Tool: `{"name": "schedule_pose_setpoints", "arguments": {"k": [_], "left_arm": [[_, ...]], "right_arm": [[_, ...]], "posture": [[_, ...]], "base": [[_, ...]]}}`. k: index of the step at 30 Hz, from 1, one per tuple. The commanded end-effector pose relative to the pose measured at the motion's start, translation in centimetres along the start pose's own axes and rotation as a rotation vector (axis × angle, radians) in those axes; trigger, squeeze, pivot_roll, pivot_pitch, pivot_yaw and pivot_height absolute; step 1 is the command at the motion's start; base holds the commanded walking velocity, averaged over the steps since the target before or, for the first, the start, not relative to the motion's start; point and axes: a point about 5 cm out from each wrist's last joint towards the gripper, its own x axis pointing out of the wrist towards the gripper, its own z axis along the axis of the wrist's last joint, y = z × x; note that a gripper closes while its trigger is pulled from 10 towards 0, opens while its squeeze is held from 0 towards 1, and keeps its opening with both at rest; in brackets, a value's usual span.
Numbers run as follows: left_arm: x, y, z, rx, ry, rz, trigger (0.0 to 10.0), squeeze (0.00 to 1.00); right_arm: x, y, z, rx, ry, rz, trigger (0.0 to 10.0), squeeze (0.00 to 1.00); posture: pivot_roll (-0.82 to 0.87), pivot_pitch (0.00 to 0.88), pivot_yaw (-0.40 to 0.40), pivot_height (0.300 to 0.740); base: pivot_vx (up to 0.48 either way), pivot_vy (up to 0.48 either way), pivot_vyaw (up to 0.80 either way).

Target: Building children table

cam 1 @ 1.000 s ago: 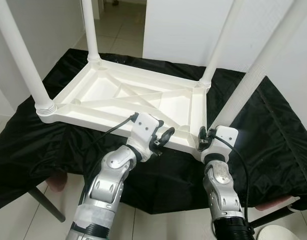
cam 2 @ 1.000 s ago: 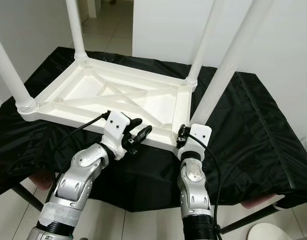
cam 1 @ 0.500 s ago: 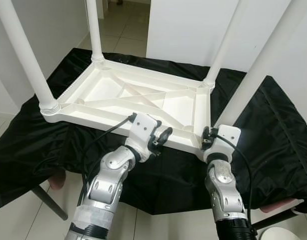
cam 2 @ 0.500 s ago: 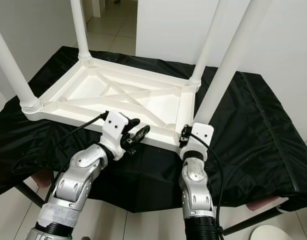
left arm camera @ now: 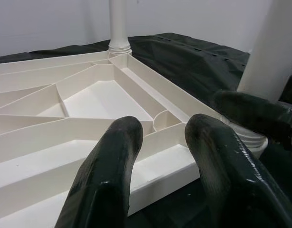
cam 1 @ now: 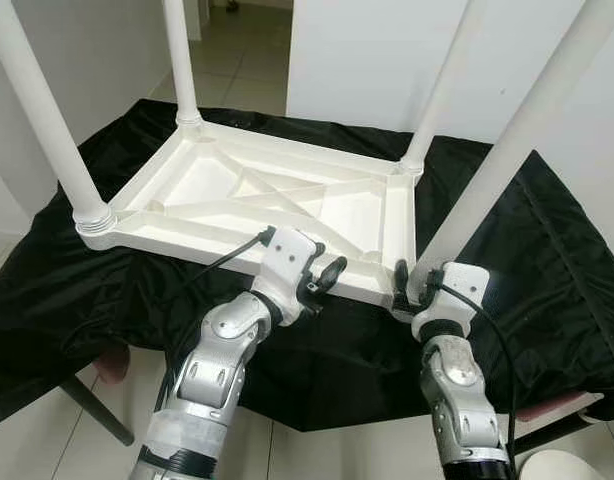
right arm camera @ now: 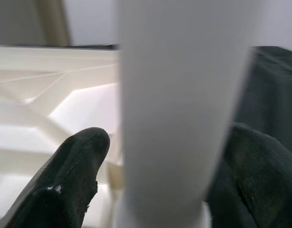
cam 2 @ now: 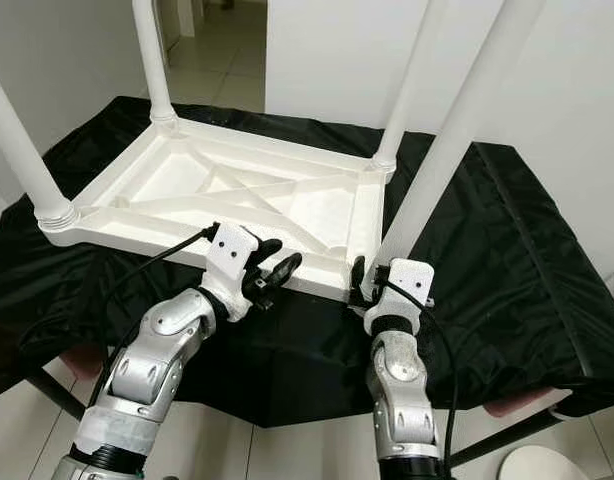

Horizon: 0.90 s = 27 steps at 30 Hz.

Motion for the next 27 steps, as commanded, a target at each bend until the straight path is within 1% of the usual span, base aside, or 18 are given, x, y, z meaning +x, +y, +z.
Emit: {"name": "schedule_pose_setpoints", "arguments": {"k": [1, 3, 4, 7, 8, 11, 12, 13, 14, 19, 20, 21, 22, 23, 24, 25, 26, 27], "left_arm": [[0.0, 0.2, 0.1, -0.001, 0.0, 0.03, 10.0, 0.0], [0.1, 0.2, 0.2, -0.002, -0.001, 0.032, 10.0, 0.0], [0.1, 0.2, 0.2, -0.002, -0.001, 0.032, 10.0, 0.0], [0.2, 0.3, 0.3, -0.002, -0.003, 0.034, 10.0, 0.0], [0.2, 0.3, 0.3, -0.002, -0.003, 0.034, 10.0, 0.0], [0.2, 0.3, 0.3, -0.001, -0.002, 0.035, 10.0, 0.0], [0.2, 0.4, 0.4, 0.001, -0.002, 0.036, 10.0, 0.0], [0.2, 0.4, 0.4, 0.001, -0.002, 0.036, 10.0, 0.0], [0.3, 0.5, 0.4, 0.004, -0.002, 0.036, 10.0, 0.0], [0.3, 0.5, 0.5, 0.012, -0.001, 0.034, 10.0, 0.0], [0.3, 0.5, 0.6, 0.011, -0.001, 0.032, 10.0, 0.0], [0.2, 0.4, 0.6, 0.015, 0.003, 0.025, 10.0, 0.0], [0.2, 0.4, 0.6, 0.015, 0.003, 0.025, 10.0, 0.0], [0.1, 0.4, 0.4, 0.023, 0.011, 0.015, 10.0, 0.0], [0.1, 0.4, 0.4, 0.023, 0.011, 0.015, 10.0, 0.0], [-0.1, 0.1, 0.2, 0.027, 0.02, -0.006, 10.0, 0.0], [-0.3, -0.1, 0.0, 0.031, 0.027, -0.023, 10.0, 0.0], [-0.5, -0.3, -0.2, 0.031, 0.037, -0.039, 10.0, 0.0]], "right_arm": [[0.1, -0.5, 0.0, 0.001, 0.02, 0.072, 10.0, 0.0], [0.6, -1.6, 0.6, -0.035, 0.016, 0.198, 10.0, 0.0], [0.6, -1.6, 0.6, -0.035, 0.016, 0.198, 10.0, 0.0], [1.4, -3.0, 1.0, -0.102, 0.027, 0.338, 10.0, 0.0], [1.4, -3.0, 1.0, -0.102, 0.027, 0.338, 10.0, 0.0], [1.7, -3.2, 1.0, -0.117, 0.03, 0.39, 10.0, 0.0], [2.1, -3.0, 1.0, -0.112, 0.031, 0.434, 10.0, 0.0], [2.1, -3.0, 1.0, -0.112, 0.031, 0.434, 10.0, 0.0], [2.9, -2.7, 1.0, -0.126, 0.04, 0.503, 10.0, 0.0], [3.4, -2.5, 1.0, -0.128, 0.061, 0.554, 10.0, 0.0], [3.7, -2.4, 0.8, -0.136, 0.083, 0.597, 10.0, 0.0], [4.0, -2.3, 0.5, -0.155, 0.115, 0.637, 8.1, 0.0], [4.0, -2.3, 0.5, -0.155, 0.115, 0.637, 8.1, 0.0], [4.1, -2.3, 0.1, -0.178, 0.139, 0.661, 5.4, 0.0], [4.1, -2.3, 0.1, -0.178, 0.139, 0.661, 5.4, 0.0], [4.2, -2.3, -0.2, -0.172, 0.161, 0.675, 1.1, 0.0], [4.3, -2.4, -0.4, -0.165, 0.173, 0.679, 0.0, 0.0], [4.2, -2.5, -0.6, -0.168, 0.177, 0.687, 0.0, 0.0]], "posture": [[0.02, 0.009, -0.052, 0.74], [0.02, 0.012, -0.049, 0.74], [0.02, 0.012, -0.049, 0.74], [0.02, 0.019, -0.049, 0.74], [0.02, 0.019, -0.049, 0.74], [0.03, 0.021, -0.046, 0.74], [0.03, 0.022, -0.042, 0.74], [0.03, 0.022, -0.042, 0.74], [0.03, 0.022, -0.036, 0.74], [0.04, 0.023, -0.036, 0.74], [0.04, 0.023, -0.035, 0.74], [0.05, 0.023, -0.036, 0.74], [0.05, 0.023, -0.036, 0.74], [0.05, 0.024, -0.036, 0.74], [0.05, 0.024, -0.036, 0.74], [0.05, 0.023, -0.038, 0.74], [0.05, 0.024, -0.039, 0.74], [0.05, 0.023, -0.04, 0.74]], "base": [[0.0, 0.0, 0.0], [0.0, 0.0, 0.0], [0.0, 0.0, 0.0], [0.0, 0.0, 0.0], [0.0, 0.0, 0.0], [0.0, 0.0, 0.0], [0.0, 0.0, 0.0], [0.0, 0.0, 0.0], [0.0, 0.0, 0.0], [0.0, 0.0, 0.0], [0.0, 0.0, 0.0], [0.0, 0.0, 0.0], [0.0, 0.0, 0.0], [0.0, 0.0, 0.0], [0.0, 0.0, 0.0], [0.0, 0.0, 0.0], [0.0, 0.0, 0.0], [0.0, 0.0, 0.0]]}}
